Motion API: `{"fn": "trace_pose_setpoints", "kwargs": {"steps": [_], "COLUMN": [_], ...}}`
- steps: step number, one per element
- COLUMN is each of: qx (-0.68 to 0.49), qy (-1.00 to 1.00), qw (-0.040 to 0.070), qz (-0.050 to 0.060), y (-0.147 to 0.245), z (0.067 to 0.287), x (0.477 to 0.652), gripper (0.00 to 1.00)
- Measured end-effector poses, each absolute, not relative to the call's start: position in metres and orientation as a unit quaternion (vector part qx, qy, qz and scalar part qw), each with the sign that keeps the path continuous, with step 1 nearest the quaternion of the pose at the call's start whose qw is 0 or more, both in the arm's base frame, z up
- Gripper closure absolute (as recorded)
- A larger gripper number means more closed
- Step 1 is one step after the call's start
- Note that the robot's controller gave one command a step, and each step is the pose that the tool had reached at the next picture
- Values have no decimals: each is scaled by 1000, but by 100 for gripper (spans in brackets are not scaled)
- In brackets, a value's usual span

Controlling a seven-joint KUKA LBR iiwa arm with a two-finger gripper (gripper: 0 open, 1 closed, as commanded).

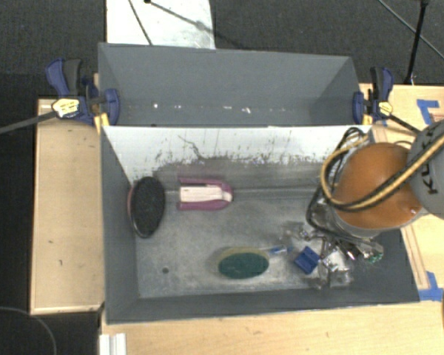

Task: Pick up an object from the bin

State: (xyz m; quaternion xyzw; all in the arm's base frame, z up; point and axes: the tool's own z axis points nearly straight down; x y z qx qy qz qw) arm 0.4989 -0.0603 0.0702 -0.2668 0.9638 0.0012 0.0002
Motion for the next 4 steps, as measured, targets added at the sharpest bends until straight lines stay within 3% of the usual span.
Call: {"fn": "trace_pose_setpoints", "kwargs": {"steps": [1,2,3,4], "qx": [-265,-296,-451,-449], "qy": [964,955,893,893], "qw": [0,4,3,2], "qz": [0,-2,-2,0], "y": [-62,-74,-73,-73], "z": [71,193,258,256], "x": [498,492,501,500], "gripper": [100,100,100,0]}}
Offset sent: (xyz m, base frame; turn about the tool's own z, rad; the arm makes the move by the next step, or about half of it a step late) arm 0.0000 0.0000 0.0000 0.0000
